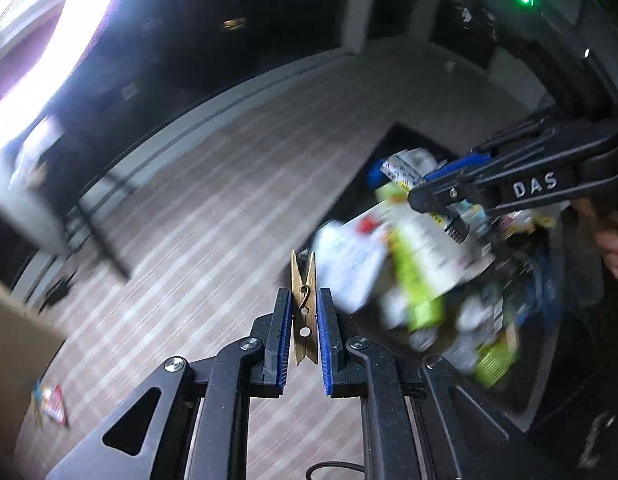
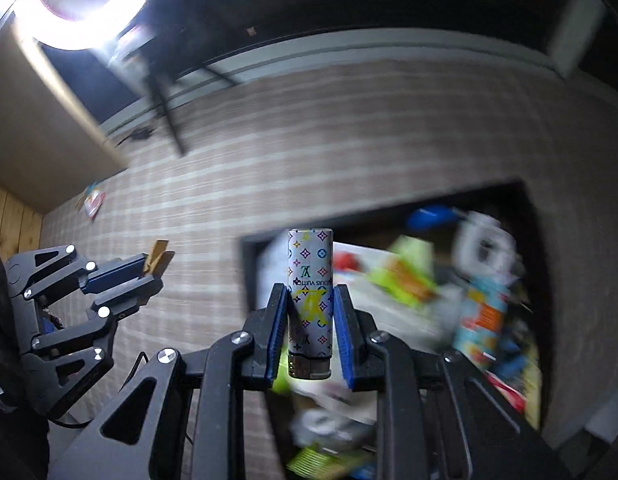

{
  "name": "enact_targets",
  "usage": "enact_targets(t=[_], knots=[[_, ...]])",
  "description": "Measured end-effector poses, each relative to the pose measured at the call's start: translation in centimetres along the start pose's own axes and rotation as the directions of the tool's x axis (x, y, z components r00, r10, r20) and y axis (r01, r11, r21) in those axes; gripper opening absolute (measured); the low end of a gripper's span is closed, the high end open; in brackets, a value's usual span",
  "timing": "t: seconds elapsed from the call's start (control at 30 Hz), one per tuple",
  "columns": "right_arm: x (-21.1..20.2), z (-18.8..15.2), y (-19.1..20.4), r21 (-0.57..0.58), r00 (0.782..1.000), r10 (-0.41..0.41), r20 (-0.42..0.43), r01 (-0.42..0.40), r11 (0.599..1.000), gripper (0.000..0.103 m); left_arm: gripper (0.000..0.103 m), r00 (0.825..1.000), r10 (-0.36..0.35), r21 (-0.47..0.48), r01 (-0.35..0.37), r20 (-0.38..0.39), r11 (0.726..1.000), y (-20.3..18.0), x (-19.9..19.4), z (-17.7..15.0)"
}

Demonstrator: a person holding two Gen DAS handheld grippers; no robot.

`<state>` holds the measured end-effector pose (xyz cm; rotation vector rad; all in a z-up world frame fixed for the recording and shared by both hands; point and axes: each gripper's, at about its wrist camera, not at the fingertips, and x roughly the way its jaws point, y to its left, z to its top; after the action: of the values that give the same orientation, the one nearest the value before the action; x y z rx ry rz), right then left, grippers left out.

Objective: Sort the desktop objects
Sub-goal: 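Carry the cylinder and clothespin over the black bin and open both tools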

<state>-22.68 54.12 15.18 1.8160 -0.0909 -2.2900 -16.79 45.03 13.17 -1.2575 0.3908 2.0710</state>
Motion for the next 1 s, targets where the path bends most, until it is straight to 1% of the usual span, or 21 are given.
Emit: enact_targets(t=[0.07,0.17,0.27,0.47,0.57,0.67,0.73,0.97,1.0], knots=[[-0.8,-0.4,-3.1,0.056,1.0,-0.013,0.007,0.012,0.998,0.023,0.012,1.0,-0.021,0.024,0.021,0.001,0.999,-1.9,0.7,2.0],[-1.6,-1.1,-6.6,0.111,0.999,-0.031,0.015,0.029,0.993,0.023,0.012,0.999,-0.054,0.048,0.053,0.003,0.997,-4.4,1.4,4.7],[-1.7,-1.6,-9.5,0.16,0.999,-0.041,0.013,0.038,0.986,0.023,0.012,0.994,-0.105,0.045,0.105,-0.013,0.993,-6.5,2.7,7.2],[-2.0,-2.7,-14.2,0.24,0.999,-0.039,-0.001,0.038,0.97,0.023,0.012,0.986,-0.148,0.065,0.152,-0.071,0.986,-10.4,5.9,9.4],[-1.7,-3.3,-15.5,0.273,1.0,-0.028,-0.01,0.03,0.962,0.023,0.012,0.981,-0.161,0.085,0.171,-0.107,0.982,-12.3,7.3,9.5],[-1.3,-3.9,-15.9,0.291,1.0,-0.016,-0.014,0.019,0.956,0.023,0.012,0.979,-0.163,0.097,0.176,-0.125,0.98,-13.5,8.4,9.4],[-1.2,-4.3,-16.2,0.296,1.0,-0.013,-0.016,0.017,0.955,0.023,0.012,0.978,-0.162,0.099,0.175,-0.134,0.979,-13.9,9.0,9.5],[-0.9,-4.6,-16.5,0.298,1.0,-0.011,-0.024,0.018,0.954,0.023,0.012,0.976,-0.161,0.107,0.177,-0.147,0.978,-14.7,9.3,9.6],[-0.8,-4.6,-16.5,0.298,1.0,-0.01,-0.029,0.018,0.954,0.023,0.015,0.977,-0.158,0.108,0.175,-0.146,0.979,-14.7,9.4,9.6]])
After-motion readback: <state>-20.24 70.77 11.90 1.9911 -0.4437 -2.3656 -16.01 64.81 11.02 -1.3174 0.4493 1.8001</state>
